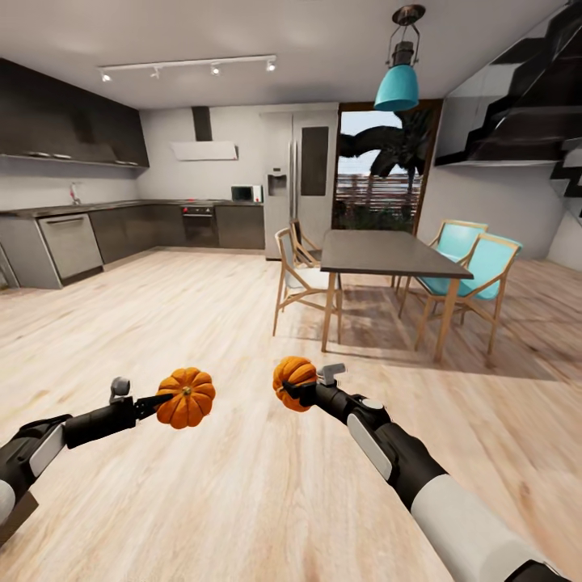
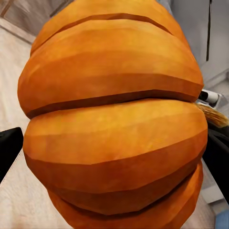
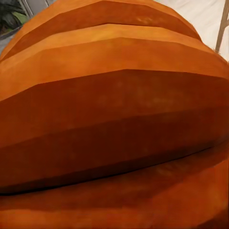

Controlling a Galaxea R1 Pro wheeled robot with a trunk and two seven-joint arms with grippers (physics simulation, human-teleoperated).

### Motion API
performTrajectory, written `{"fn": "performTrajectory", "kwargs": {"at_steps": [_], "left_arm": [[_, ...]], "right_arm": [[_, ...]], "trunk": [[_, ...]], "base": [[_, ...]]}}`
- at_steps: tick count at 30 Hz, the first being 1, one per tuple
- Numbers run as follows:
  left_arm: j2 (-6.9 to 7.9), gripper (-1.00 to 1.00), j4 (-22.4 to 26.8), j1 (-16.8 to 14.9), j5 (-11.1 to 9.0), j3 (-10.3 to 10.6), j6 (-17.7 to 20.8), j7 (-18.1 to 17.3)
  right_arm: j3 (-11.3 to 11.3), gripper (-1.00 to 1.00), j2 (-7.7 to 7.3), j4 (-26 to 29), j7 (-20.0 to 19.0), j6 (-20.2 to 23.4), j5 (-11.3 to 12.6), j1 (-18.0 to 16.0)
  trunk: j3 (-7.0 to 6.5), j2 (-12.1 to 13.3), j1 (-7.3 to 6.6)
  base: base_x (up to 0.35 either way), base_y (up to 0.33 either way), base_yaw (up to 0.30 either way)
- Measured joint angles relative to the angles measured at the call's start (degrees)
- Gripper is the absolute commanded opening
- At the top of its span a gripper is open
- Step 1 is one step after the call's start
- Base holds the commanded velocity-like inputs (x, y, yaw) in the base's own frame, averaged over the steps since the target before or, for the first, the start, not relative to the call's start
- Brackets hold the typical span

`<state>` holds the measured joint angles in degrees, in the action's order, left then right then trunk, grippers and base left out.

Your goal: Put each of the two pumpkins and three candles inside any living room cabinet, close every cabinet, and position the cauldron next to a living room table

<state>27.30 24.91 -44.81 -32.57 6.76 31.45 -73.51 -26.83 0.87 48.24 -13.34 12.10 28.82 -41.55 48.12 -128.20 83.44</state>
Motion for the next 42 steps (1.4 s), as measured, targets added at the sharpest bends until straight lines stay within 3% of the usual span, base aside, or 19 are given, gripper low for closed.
{"fn": "performTrajectory", "kwargs": {"at_steps": [38,42], "left_arm": [[-0.92,-1.00,-0.1,0.0,0.2,0.1,0.0,0.2],[-0.93,-1.00,-0.2,0.0,0.2,0.2,0.0,0.2]], "right_arm": [[-0.1,-1.00,0.07,-0.8,-0.1,0.1,0.2,0.0],[-0.2,-1.00,0.87,-0.7,0.6,0.4,0.3,0.0]], "trunk": [[-1.56,0.0,0.00],[-1.52,0.0,0.00]], "base": [[0.000,0.000,0.267],[0.000,0.000,0.278]]}}
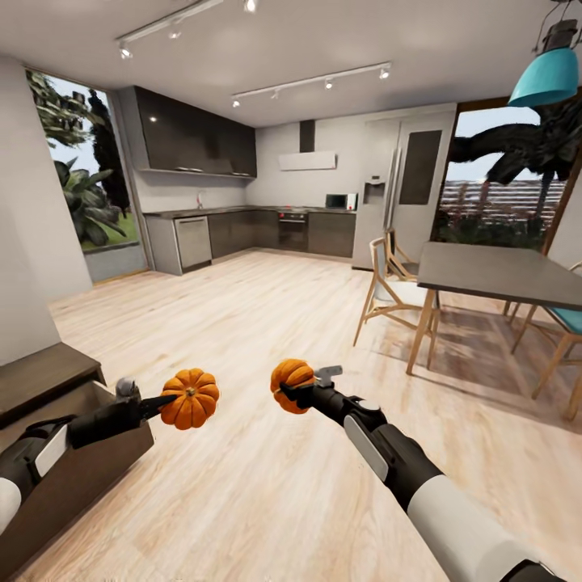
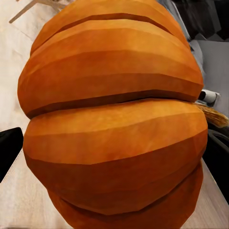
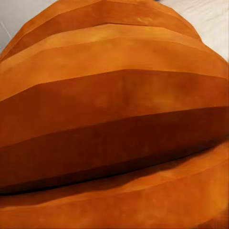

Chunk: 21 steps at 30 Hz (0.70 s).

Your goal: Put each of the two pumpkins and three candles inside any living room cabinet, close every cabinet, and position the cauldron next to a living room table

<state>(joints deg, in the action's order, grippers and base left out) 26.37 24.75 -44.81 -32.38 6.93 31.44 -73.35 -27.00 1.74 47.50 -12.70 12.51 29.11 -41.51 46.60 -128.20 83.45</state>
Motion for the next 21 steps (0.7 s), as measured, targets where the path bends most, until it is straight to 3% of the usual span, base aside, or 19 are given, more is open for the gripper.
{"fn": "performTrajectory", "kwargs": {"at_steps": [2,4,6,21], "left_arm": [[0.00,-1.00,0.0,0.0,0.0,0.0,0.0,0.0],[0.01,-1.00,0.0,0.0,0.0,0.0,0.0,0.0],[0.00,-1.00,0.0,0.0,-0.1,-0.1,0.0,0.0],[0.00,-1.00,0.0,0.0,0.0,0.0,0.0,0.0]], "right_arm": [[0.0,-1.00,0.89,0.0,2.6,0.0,-0.1,0.0],[0.1,-1.00,1.38,0.0,8.0,0.1,-0.3,0.0],[0.0,-1.00,1.54,0.1,10.2,0.0,0.0,0.0],[0.0,-1.00,1.70,0.1,11.6,0.0,0.1,0.0]], "trunk": [[0.09,0.0,0.00],[0.21,0.0,0.00],[0.34,0.0,0.00],[1.41,0.0,0.00]], "base": [[0.000,0.000,0.242],[0.000,0.000,0.222],[0.000,0.000,0.211],[0.031,0.000,0.202]]}}
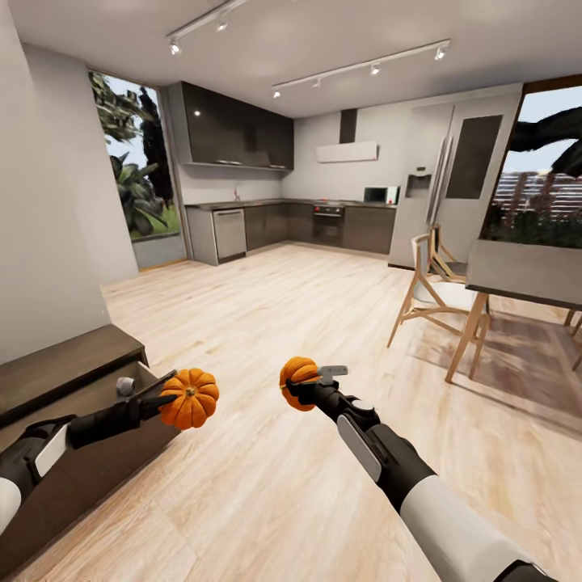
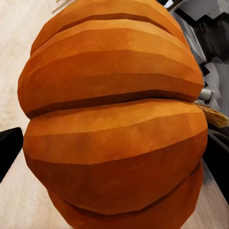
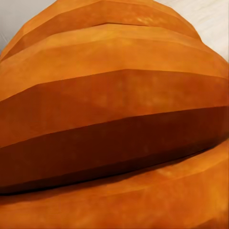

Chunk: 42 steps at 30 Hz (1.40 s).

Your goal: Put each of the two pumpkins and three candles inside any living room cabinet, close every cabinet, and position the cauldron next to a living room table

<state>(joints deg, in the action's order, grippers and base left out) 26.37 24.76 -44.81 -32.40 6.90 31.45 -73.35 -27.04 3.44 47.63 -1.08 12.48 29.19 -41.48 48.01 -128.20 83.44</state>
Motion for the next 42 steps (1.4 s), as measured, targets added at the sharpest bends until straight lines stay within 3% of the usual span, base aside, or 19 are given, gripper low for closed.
{"fn": "performTrajectory", "kwargs": {"at_steps": [5,7,10,25,42], "left_arm": [[0.00,-1.00,0.0,0.0,0.0,0.0,0.0,0.0],[0.00,-1.00,0.0,0.0,0.0,0.0,0.0,0.0],[0.00,-1.00,0.0,0.0,0.1,0.0,0.0,0.0],[0.00,-1.00,0.0,0.0,0.0,0.0,0.0,0.0],[0.00,-1.00,0.0,0.0,-0.1,0.0,-0.1,-0.3]], "right_arm": [[-0.5,-1.00,0.07,0.0,0.1,0.0,0.1,0.0],[-2.9,-1.00,0.06,0.1,0.1,-0.1,0.1,0.0],[-4.0,-1.00,0.02,0.1,0.2,-0.2,-0.1,0.0],[-4.2,-1.00,-0.02,-0.1,0.3,-0.2,-0.1,0.0],[-4.2,-1.00,0.06,-0.1,0.3,-0.3,-0.1,0.0]], "trunk": [[0.36,0.0,0.00],[0.51,0.0,0.00],[0.72,0.0,0.00],[1.79,0.0,0.00],[3.01,0.0,0.00]], "base": [[0.080,0.000,0.199],[0.080,0.000,0.198],[0.080,0.000,0.197],[0.091,0.000,0.197],[0.307,0.000,0.195]]}}
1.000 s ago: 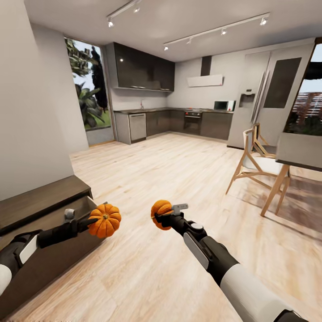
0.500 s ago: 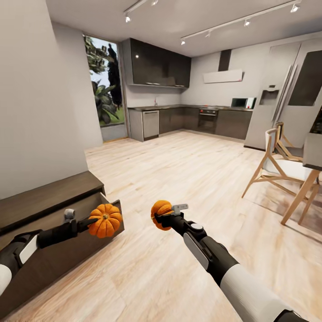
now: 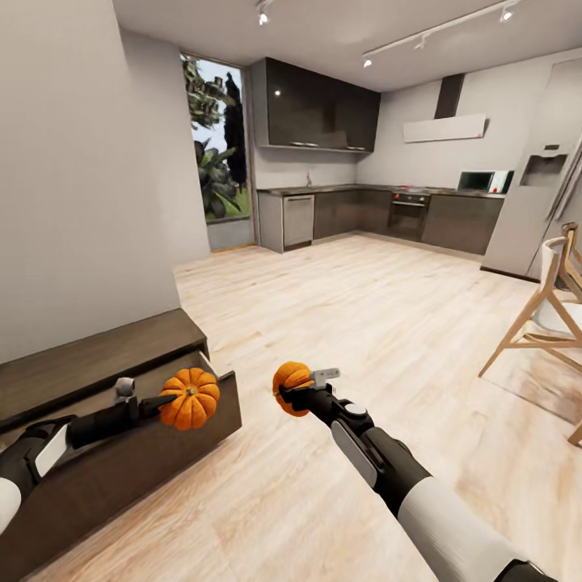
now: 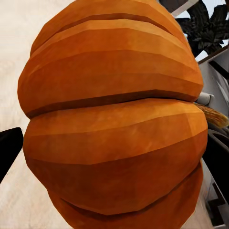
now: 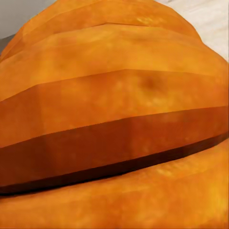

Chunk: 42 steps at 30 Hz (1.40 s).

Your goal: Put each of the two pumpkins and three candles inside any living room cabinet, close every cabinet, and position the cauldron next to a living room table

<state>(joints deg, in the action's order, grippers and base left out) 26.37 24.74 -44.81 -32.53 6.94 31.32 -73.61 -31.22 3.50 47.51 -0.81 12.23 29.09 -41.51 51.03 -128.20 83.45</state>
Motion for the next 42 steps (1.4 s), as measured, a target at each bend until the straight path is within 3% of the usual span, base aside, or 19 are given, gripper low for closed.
{"fn": "performTrajectory", "kwargs": {"at_steps": [16,42], "left_arm": [[0.00,-1.00,0.0,0.0,-0.1,0.0,0.0,-0.1],[-0.12,-1.00,0.0,0.0,-0.2,-0.1,0.0,0.1]], "right_arm": [[0.0,-1.00,-0.02,0.0,0.0,-0.1,0.0,0.0],[0.0,-1.00,-0.09,0.4,-0.2,-0.1,-0.3,0.0]], "trunk": [[1.15,0.0,0.00],[2.84,0.0,0.00]], "base": [[0.283,0.000,0.192],[0.004,0.000,0.215]]}}
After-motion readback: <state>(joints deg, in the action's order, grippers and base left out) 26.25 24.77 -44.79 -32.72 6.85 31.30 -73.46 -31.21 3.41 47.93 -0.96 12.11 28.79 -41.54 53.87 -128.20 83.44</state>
